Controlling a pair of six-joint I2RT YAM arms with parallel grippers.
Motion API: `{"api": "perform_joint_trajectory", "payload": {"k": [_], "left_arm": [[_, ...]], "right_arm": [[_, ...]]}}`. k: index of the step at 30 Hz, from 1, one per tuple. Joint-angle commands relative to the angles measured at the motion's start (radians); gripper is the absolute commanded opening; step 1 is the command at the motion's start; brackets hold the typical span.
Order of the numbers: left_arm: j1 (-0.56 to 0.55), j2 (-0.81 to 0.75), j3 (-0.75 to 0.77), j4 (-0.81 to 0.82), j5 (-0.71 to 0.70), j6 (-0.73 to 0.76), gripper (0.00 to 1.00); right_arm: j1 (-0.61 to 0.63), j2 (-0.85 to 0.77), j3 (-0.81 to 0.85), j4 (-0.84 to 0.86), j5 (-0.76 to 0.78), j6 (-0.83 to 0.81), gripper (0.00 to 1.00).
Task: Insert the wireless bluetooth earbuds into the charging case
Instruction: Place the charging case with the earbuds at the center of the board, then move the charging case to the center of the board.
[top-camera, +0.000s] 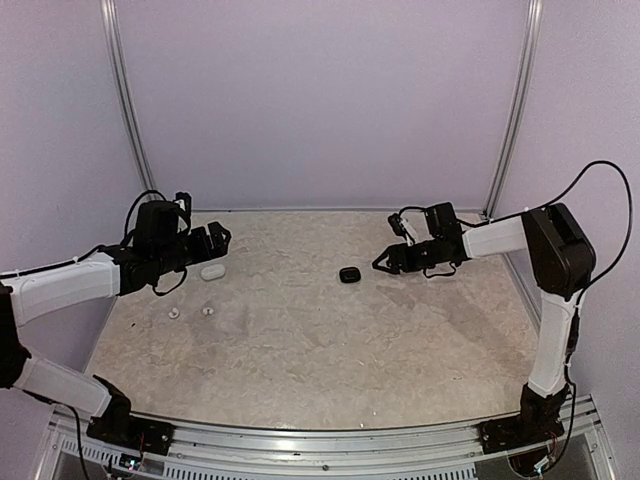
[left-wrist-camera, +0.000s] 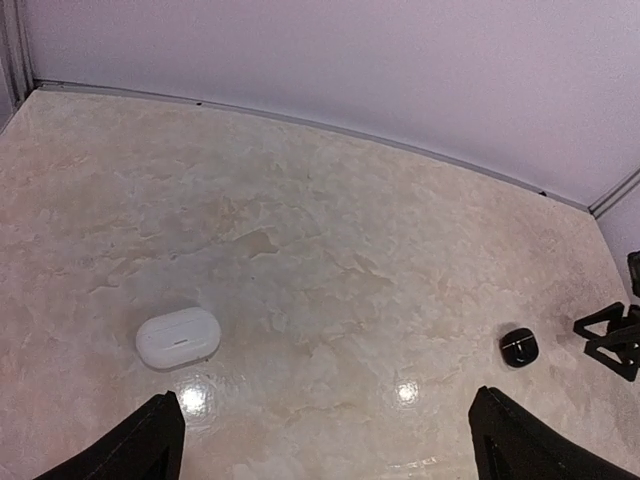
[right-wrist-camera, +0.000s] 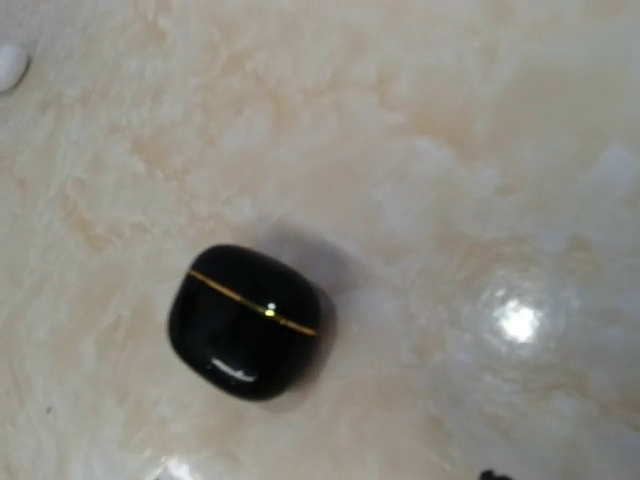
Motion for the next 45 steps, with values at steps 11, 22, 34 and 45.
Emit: {"api": "perform_joint_trajectory", "payload": {"k": [11, 22, 34, 45], "left_arm": [[0.208, 0.229, 0.069, -0.088, -0.018, 0.079, 0.99], [0.224, 0.551, 0.301, -0.187, 0.015, 0.274, 0.99], [0.225, 0.691, 0.397, -0.231, 0.183, 0.321, 0.98], [0.169, 0.681, 0.374, -0.242, 0.211, 0.313, 0.83]], "right_arm": [[-0.008, -0.231, -0.124, 0.046, -0.022, -0.014, 0.69], [-0.009, -0.287, -0.169, 0.061, -0.053, -0.003, 0.7], [-0.009, -0.286, -0.166, 0.069, -0.062, -0.002, 0.7], [-0.009, -0.287, -0.169, 0.079, -0.073, 0.003, 0.7]]}}
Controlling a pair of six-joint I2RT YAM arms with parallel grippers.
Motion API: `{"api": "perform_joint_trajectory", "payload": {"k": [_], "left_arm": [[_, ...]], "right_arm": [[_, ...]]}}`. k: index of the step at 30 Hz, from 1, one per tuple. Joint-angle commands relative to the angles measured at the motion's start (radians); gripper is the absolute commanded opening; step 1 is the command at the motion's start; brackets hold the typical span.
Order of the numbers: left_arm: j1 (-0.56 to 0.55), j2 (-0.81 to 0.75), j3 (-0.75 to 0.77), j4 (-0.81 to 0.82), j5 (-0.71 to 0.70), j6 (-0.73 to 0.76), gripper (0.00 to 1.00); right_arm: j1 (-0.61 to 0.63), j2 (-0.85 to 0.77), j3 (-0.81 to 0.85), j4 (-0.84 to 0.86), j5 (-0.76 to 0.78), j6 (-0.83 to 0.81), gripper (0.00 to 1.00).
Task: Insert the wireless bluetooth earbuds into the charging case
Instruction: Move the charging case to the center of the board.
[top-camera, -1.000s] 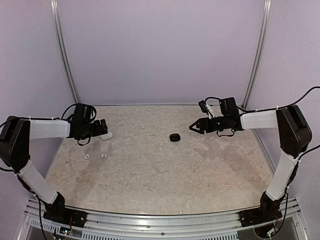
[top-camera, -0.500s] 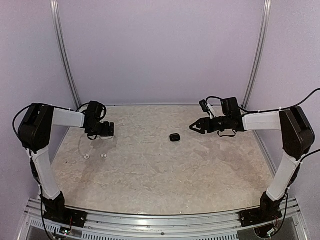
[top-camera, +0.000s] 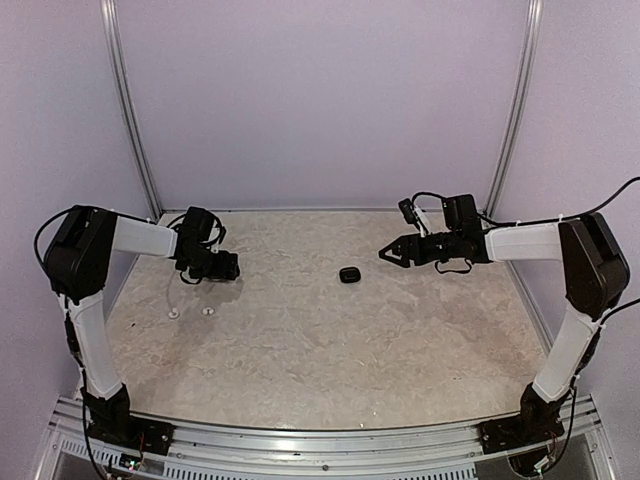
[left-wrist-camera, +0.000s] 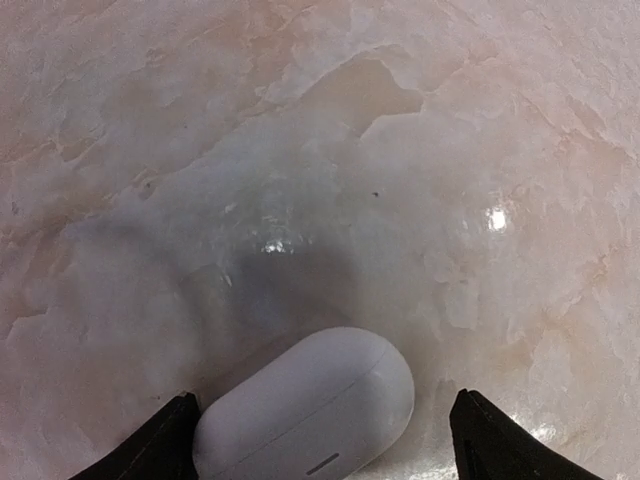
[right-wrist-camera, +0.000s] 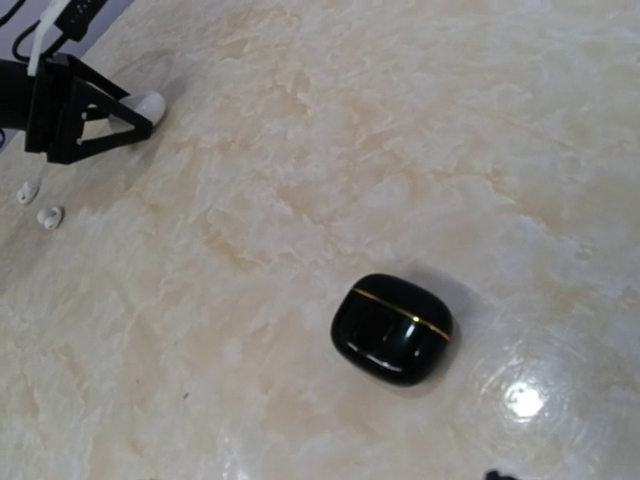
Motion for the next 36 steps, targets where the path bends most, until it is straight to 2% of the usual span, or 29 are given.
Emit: {"api": "perform_joint_trajectory", "payload": {"k": [1, 4, 11, 14, 26, 31, 36], "left_arm": [[-0.016, 0.003, -0.005, -0.031, 0.035, 0.008, 0.8], [-0.017, 0.01, -0.005, -0.043, 0.042, 0.008, 0.74], [-0.026, 0.003, -0.017, -0.039, 0.032, 0.027, 0.73], [-0.028, 0.011, -0.018, -0.038, 0.034, 0.037, 0.69], [-0.063, 0.027, -0.016, -0.027, 0.015, 0.101, 0.42], [-0.111, 0.025, -0.005, -0.028, 0.002, 0.128, 0.35], [-0.209, 0.016, -0.011, -0.029, -0.063, 0.153, 0.31]], "right_arm": [[-0.006, -0.029, -0.009, 0.017, -0.017, 0.005, 0.7], [-0.005, -0.035, -0.013, 0.014, -0.014, 0.003, 0.7], [-0.005, -0.037, -0.012, 0.016, -0.023, 0.004, 0.7], [-0.005, -0.039, -0.009, 0.011, -0.026, 0.003, 0.7], [-0.005, -0.058, -0.024, 0.019, -0.036, 0.014, 0.7], [-0.006, -0.064, -0.036, 0.029, -0.06, 0.028, 0.7], [-0.005, -0.094, -0.084, 0.062, -0.083, 0.053, 0.69]]}}
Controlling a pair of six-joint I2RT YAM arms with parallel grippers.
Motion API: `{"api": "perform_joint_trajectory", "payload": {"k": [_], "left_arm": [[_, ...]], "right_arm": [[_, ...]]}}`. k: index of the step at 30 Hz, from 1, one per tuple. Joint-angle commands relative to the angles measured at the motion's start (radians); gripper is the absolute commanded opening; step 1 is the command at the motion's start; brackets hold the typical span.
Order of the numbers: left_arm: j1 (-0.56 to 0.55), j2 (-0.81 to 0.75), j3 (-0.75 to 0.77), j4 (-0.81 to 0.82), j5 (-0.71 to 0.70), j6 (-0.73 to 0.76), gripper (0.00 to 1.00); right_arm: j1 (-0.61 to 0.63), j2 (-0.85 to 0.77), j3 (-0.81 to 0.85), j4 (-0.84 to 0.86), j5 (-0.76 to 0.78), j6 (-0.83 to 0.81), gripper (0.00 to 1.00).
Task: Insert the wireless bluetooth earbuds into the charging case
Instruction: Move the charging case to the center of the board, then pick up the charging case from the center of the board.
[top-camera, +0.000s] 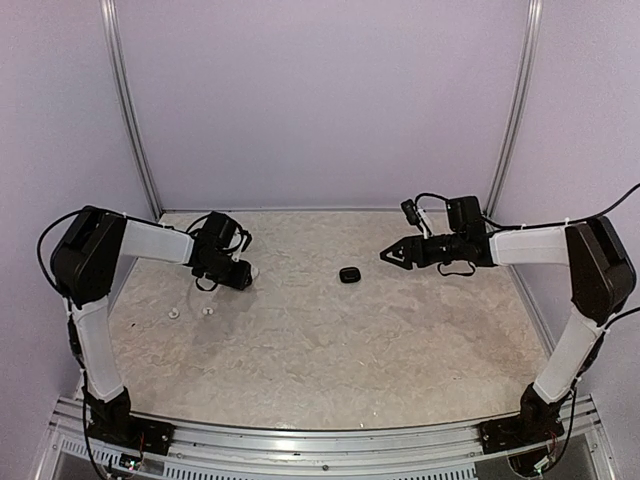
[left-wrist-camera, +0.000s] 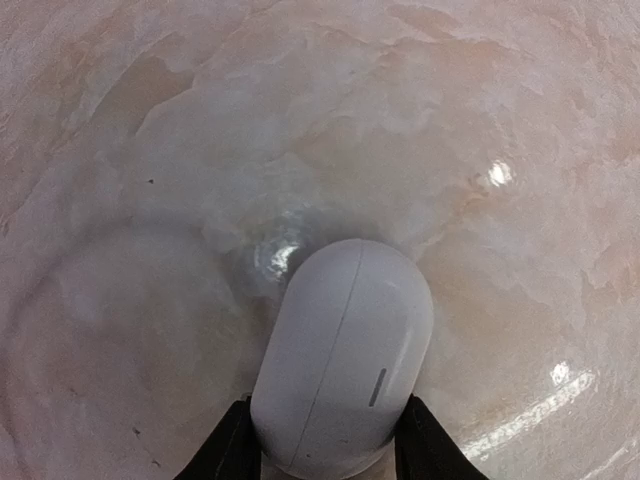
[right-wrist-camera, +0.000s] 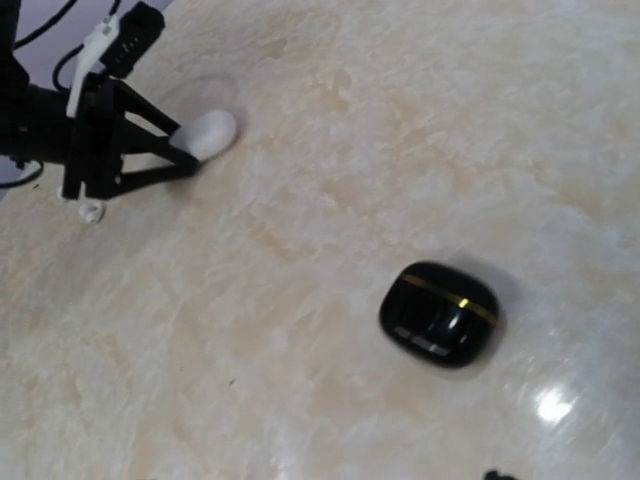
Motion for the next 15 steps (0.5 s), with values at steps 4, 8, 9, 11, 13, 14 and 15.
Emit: {"api": "perform_joint_trajectory", "payload": {"k": [4, 8, 9, 11, 13, 14, 15], "left_arm": [[-0.175, -0.032, -0.044, 0.026, -0.075, 0.075, 0.29], [-0.282, -0.118, -0.102, 0.107, -0.137, 0.16, 0.27], [-0.304, -0.146, -0.114, 0.12, -0.164, 0.175, 0.26], [-0.342, -0.184, -0.14, 0.155, -0.21, 0.207, 0.26], [-0.382, -0.238, -0.182, 0.224, -0.235, 0.242, 0.26], [-0.406, -0.27, -0.219, 0.263, -0.251, 0.263, 0.26], [-0.431, -0.297, -0.238, 0.305, -0.257, 0.284, 0.27]], "right_arm": [[-0.005, -0.085, -0.099, 0.081, -0.061, 0.06, 0.69], [-0.004, -0.127, -0.152, 0.11, -0.088, 0.085, 0.69], [-0.005, -0.139, -0.164, 0.116, -0.093, 0.088, 0.68], [-0.005, -0.17, -0.196, 0.144, -0.102, 0.105, 0.68], [-0.005, -0.198, -0.241, 0.207, -0.119, 0.138, 0.67], [-0.004, -0.21, -0.274, 0.244, -0.132, 0.168, 0.67], [-0.002, -0.218, -0.288, 0.283, -0.151, 0.19, 0.66]]}}
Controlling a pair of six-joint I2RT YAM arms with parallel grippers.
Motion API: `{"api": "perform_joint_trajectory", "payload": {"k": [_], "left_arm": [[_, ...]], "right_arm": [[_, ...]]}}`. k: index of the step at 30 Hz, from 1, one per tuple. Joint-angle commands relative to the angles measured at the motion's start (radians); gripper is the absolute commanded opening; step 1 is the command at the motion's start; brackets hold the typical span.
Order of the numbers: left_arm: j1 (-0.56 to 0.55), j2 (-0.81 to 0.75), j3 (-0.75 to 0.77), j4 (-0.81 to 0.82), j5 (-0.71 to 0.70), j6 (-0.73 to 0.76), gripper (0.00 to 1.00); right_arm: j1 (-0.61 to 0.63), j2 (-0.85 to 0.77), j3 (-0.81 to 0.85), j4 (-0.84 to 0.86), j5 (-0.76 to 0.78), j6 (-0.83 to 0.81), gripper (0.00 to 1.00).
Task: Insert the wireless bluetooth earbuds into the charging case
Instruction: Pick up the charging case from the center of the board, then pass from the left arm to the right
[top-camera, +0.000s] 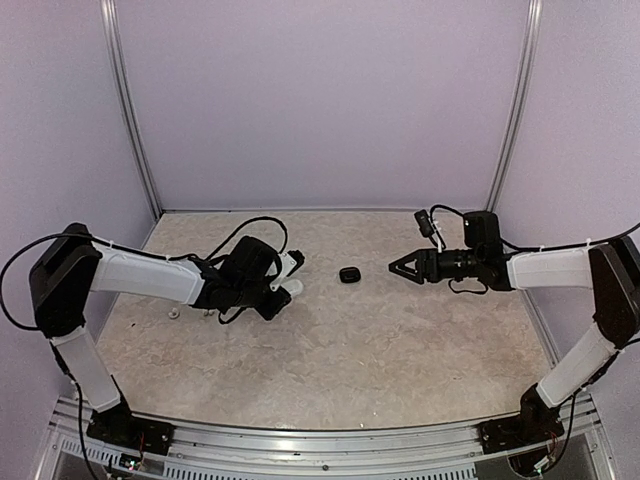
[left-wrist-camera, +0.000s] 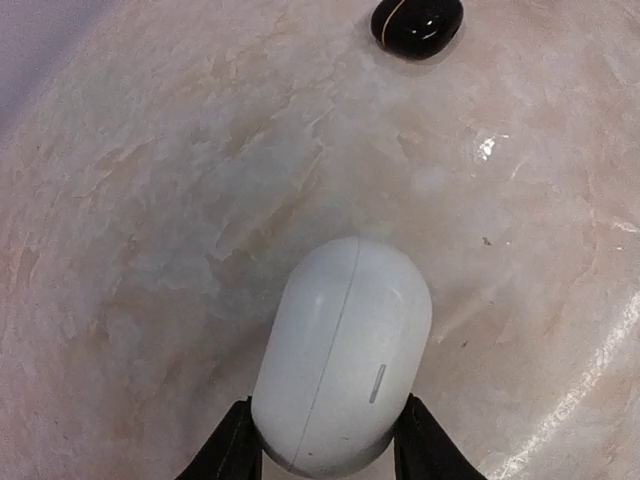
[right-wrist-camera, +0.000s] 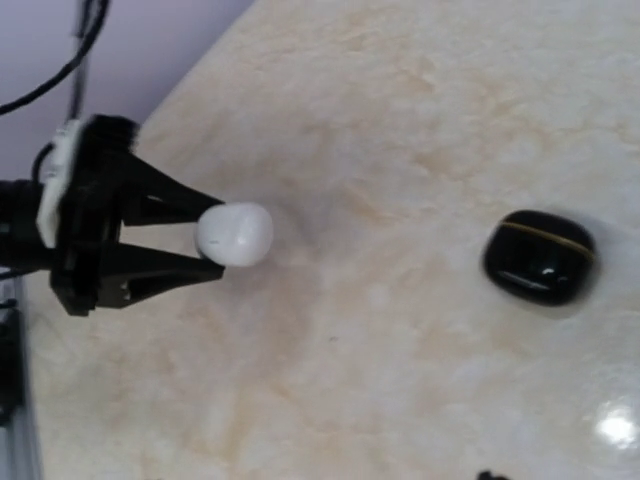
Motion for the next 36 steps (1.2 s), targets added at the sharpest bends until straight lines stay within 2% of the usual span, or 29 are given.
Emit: {"api": "perform_joint_trajectory", "payload": {"k": [1, 8, 16, 24, 36], "left_arm": [[-0.085, -0.165, -0.097, 0.212, -0.101, 0.13, 0.27], [-0.24, -0.352, -0.2, 0.359, -0.187, 0.295, 0.27], [-0.356, -0.421, -0.206, 0.417, -0.277, 0.439, 0.27], [-0.398, -0.405, -0.164, 0.416, -0.302, 0.484, 0.27], [-0.423, -0.395, -0.155, 0.439, -0.296, 0.491, 0.27]], "right_arm": [[0.001, -0.062, -0.092, 0.184, -0.087, 0.104, 0.65], [0.084, -0.118, -0.147, 0.307, -0.119, 0.166, 0.61], [0.22, -0.154, -0.115, 0.376, -0.102, 0.197, 0.6], [0.3, -0.159, -0.046, 0.326, -0.048, 0.17, 0.56], [0.398, -0.07, 0.061, 0.289, -0.002, 0.158, 0.46]]}}
